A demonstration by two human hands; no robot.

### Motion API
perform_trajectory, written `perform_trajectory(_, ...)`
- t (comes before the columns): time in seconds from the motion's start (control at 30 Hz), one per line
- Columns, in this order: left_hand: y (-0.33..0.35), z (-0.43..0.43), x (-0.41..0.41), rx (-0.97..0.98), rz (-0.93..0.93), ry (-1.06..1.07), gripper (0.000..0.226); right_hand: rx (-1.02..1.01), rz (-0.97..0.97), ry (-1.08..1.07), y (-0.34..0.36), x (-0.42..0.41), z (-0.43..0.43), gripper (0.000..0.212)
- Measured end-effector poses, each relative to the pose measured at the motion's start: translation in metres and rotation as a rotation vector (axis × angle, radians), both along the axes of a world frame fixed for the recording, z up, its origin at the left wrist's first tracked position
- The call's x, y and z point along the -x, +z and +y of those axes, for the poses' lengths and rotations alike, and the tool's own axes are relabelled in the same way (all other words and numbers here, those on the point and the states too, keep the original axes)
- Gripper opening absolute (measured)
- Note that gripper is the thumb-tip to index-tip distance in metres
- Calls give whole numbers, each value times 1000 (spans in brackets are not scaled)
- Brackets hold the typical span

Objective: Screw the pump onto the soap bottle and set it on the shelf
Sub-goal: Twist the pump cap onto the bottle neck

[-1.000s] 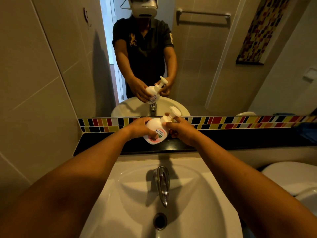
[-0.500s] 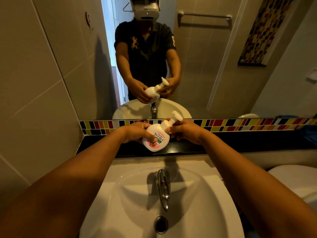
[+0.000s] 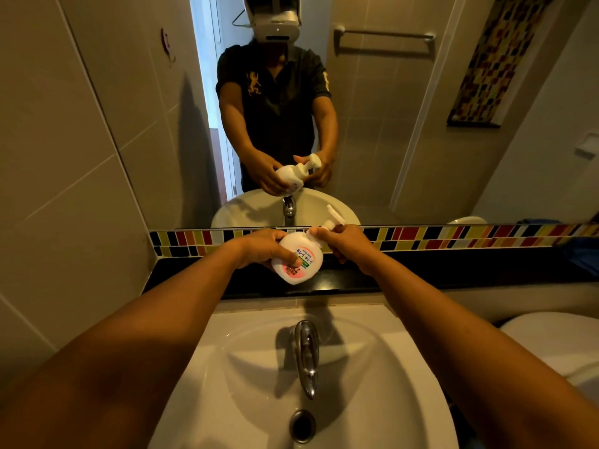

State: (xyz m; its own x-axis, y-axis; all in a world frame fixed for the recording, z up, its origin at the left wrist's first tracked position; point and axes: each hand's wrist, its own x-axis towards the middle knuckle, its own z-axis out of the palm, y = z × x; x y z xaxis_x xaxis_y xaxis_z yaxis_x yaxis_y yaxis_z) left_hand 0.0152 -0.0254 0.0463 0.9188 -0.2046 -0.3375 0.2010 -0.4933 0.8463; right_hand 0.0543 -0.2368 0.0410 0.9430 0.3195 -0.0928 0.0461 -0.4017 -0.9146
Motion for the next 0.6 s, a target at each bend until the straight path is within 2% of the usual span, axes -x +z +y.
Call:
perform_trajectory(0.1,1,-1,-1,-5,5,-4,42,-23,15,37,1,1,-2,40)
perform_trajectory(0.2,1,-1,-1,7,13,2,43,-147,123,112,1,-1,-5,41)
perform_trajectory(0.33,1,-2,-1,7,12,18,41,-173,199,125,-1,-4,-8,21)
perform_trajectory(0.37,0,-2,-1,-2,11,14,41,-166,199,114,-1,-4,-8,23)
perform_trajectory(0.5,-1,-2,-1,-3,9,14,43,-100,150,42,-2,-3,-3,54)
perform_trajectory(0.6,-1,-3,-2,13,9,26,44,-90,139,14,-1,-1,3,53)
